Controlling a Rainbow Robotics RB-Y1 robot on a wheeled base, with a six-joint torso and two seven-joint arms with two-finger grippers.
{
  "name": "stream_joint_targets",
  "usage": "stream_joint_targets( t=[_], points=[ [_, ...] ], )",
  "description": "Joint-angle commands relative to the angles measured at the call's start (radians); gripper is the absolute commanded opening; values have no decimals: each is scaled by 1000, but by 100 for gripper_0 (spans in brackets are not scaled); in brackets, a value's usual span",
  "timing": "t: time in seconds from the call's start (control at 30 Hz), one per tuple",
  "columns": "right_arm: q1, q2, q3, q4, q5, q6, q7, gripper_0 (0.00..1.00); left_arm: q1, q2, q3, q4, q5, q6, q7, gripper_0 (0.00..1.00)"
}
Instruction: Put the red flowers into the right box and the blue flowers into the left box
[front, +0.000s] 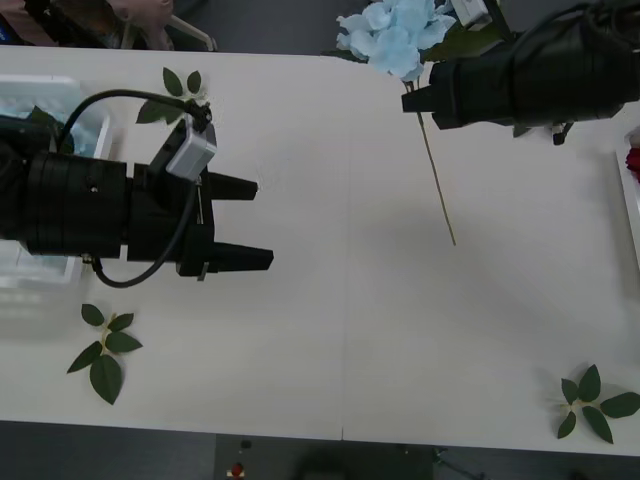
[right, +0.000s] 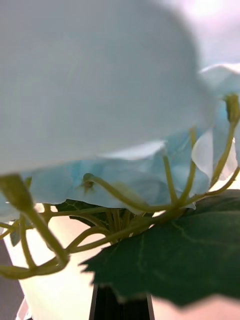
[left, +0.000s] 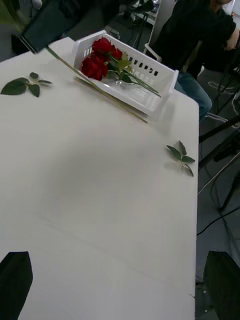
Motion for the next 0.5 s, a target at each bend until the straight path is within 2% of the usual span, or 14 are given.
stream_joint_targets(
  t=[0.03,0.23,0.37,0.5],
  points=[
    [-16,89,-89,19,-24,65,193,0,65,-53,33,38,168,-8,21,100],
    [27,228,-196,45,-25,117,393,0,68,-47,91,167,332,107,134,100],
    [55,286,-238,45,-27,117,449,0,65,-100,99,234,312,170,169,100],
    [64,342,-267,45,-53,119,449,0,53,-191,99,299,282,175,169,100]
  ],
)
